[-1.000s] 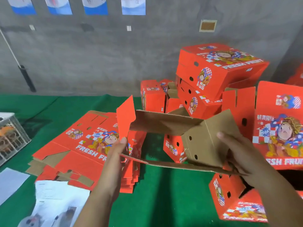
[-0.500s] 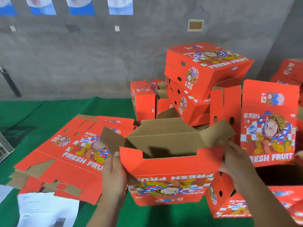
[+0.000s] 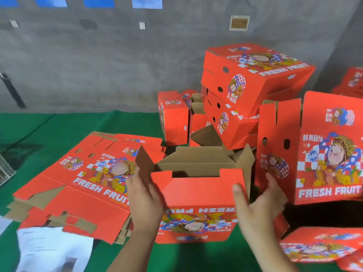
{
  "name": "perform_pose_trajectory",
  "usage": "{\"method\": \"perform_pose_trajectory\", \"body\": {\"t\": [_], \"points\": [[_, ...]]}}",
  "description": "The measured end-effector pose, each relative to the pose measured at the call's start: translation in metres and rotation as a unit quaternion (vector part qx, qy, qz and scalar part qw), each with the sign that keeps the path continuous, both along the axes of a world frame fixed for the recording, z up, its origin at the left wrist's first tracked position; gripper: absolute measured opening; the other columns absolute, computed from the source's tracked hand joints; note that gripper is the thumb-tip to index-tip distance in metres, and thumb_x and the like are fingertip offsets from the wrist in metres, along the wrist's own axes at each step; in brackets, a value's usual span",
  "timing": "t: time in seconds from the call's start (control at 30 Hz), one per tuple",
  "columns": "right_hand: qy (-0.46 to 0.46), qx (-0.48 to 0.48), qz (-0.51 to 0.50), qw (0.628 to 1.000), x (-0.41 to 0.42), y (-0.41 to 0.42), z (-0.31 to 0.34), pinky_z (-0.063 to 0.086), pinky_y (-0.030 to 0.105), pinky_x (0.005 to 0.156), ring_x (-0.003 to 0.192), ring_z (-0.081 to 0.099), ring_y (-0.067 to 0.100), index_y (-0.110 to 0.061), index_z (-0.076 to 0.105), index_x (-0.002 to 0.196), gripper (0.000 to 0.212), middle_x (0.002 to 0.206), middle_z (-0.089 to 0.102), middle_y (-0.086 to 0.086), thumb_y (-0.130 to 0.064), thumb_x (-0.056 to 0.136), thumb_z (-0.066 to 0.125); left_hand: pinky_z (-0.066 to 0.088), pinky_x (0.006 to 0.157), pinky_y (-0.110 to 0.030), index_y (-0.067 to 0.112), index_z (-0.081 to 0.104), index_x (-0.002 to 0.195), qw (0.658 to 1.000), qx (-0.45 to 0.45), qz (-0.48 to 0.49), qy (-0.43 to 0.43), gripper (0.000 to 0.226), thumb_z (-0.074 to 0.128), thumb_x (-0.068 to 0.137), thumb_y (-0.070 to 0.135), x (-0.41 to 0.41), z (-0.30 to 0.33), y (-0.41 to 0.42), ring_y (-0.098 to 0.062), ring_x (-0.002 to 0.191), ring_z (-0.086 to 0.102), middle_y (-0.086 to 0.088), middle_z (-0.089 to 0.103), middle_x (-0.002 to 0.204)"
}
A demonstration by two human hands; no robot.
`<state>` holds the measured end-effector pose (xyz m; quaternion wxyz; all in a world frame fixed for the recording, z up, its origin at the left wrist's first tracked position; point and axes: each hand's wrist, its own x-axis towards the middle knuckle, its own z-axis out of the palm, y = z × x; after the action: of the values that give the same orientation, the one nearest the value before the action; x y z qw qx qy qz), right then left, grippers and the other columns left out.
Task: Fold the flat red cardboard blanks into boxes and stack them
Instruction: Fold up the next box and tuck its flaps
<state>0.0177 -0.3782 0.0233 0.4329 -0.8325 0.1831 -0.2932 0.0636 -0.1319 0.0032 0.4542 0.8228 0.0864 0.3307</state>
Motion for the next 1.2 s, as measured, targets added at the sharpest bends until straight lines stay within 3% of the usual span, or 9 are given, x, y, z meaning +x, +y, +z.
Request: {"method": "perform_pose_trajectory", "body": {"t": [0.13, 0.2, 0.3, 0.4, 0.57, 0.67, 0.83, 1.03, 1.2], "points": [[-0.055, -0.286, 0.173, 0.941, -0.001, 0.023, -0.009, 0.039, 0.045, 0.107, 0.125, 0.05, 0.027, -0.022, 0.061, 0.133, 0.045, 0.135, 0.053, -0.003, -0.033, 0.089, 0.059, 0.031, 0.09, -0.025, 0.002, 0.051, 0.142, 0.998, 0.049, -0.018, -0.022, 0.047, 0.057, 0.096, -0.008, 0.005, 0.001, 0.001, -0.03, 0.109, 0.046, -0.015, 0.053, 0.114], [0.019, -0.301, 0.247, 0.921, 0.013, 0.032, -0.002, 0.043, 0.044, 0.108, 0.13, 0.049, 0.021, -0.029, 0.056, 0.141, 0.048, 0.148, 0.048, -0.009, -0.035, 0.094, 0.055, 0.037, 0.09, -0.032, 0.006, 0.057, 0.14, 0.995, 0.088, -0.035, -0.02, 0.043, 0.055, 0.097, 0.0, 0.008, 0.002, 0.002, -0.028, 0.107, 0.048, -0.013, 0.057, 0.112], [0.156, -0.305, 0.25, 0.906, 0.04, 0.039, 0.008, 0.041, 0.045, 0.112, 0.14, 0.041, 0.026, -0.044, 0.013, 0.16, 0.078, 0.172, 0.0, -0.01, -0.05, 0.093, 0.053, 0.041, 0.089, -0.038, 0.007, 0.062, 0.138, 0.99, 0.129, -0.057, -0.013, 0.046, 0.054, 0.093, 0.01, 0.006, -0.002, 0.008, -0.028, 0.1, 0.049, -0.009, 0.054, 0.104], [0.232, -0.305, 0.259, 0.886, 0.057, 0.041, 0.005, 0.046, 0.047, 0.105, 0.136, 0.047, 0.034, -0.055, -0.02, 0.152, 0.097, 0.164, -0.035, -0.015, -0.063, 0.086, 0.051, 0.044, 0.08, -0.045, 0.012, 0.066, 0.13, 0.979, 0.185, -0.084, -0.013, 0.042, 0.052, 0.09, 0.016, 0.003, -0.005, 0.015, -0.03, 0.092, 0.052, -0.004, 0.051, 0.097], [0.248, -0.29, 0.274, 0.883, 0.059, 0.037, -0.004, 0.043, 0.05, 0.108, 0.14, 0.045, 0.035, -0.055, -0.027, 0.15, 0.097, 0.151, -0.053, -0.018, -0.068, 0.084, 0.044, 0.037, 0.102, -0.043, 0.038, 0.072, 0.122, 0.941, 0.253, -0.207, 0.092, 0.045, 0.045, 0.087, 0.049, 0.004, 0.002, 0.021, -0.019, 0.117, 0.05, 0.02, 0.06, 0.13], [0.214, -0.304, 0.267, 0.889, 0.05, 0.036, -0.005, 0.04, 0.049, 0.112, 0.147, 0.035, 0.029, -0.054, -0.013, 0.155, 0.091, 0.16, -0.041, -0.015, -0.068, 0.085, 0.043, 0.035, 0.104, -0.041, 0.045, 0.042, 0.155, 0.911, 0.308, -0.18, 0.205, 0.064, 0.034, 0.095, 0.067, 0.017, 0.013, 0.016, -0.023, 0.106, 0.038, 0.017, 0.057, 0.136], [0.019, -0.349, 0.107, 0.931, 0.029, 0.043, -0.004, 0.032, 0.058, 0.11, 0.137, 0.036, 0.038, -0.035, 0.038, 0.154, 0.083, 0.159, 0.026, 0.006, -0.051, 0.077, 0.064, 0.039, 0.107, -0.044, 0.036, 0.016, 0.164, 0.872, 0.372, -0.152, 0.281, 0.067, 0.034, 0.104, 0.06, 0.044, 0.028, 0.004, -0.037, 0.128, 0.045, -0.007, 0.062, 0.14], [0.048, -0.23, 0.068, 0.97, 0.027, 0.031, -0.012, 0.029, 0.049, 0.117, 0.15, 0.033, 0.029, -0.026, -0.007, 0.165, 0.131, 0.163, 0.034, 0.011, -0.048, 0.072, 0.083, 0.049, 0.092, -0.045, 0.041, 0.004, 0.164, 0.903, 0.341, -0.119, 0.233, 0.074, 0.044, 0.103, 0.053, 0.048, 0.022, 0.001, -0.039, 0.116, 0.056, -0.02, 0.069, 0.108], [0.064, -0.33, 0.134, 0.932, 0.028, 0.021, -0.012, 0.036, 0.041, 0.109, 0.131, 0.054, 0.021, -0.022, 0.043, 0.154, 0.068, 0.139, 0.065, -0.004, -0.053, 0.094, 0.056, 0.051, 0.095, -0.046, 0.044, 0.02, 0.163, 0.932, 0.179, -0.159, 0.273, 0.063, 0.041, 0.104, 0.042, 0.061, 0.031, 0.007, -0.044, 0.113, 0.064, -0.022, 0.07, 0.121]]}}
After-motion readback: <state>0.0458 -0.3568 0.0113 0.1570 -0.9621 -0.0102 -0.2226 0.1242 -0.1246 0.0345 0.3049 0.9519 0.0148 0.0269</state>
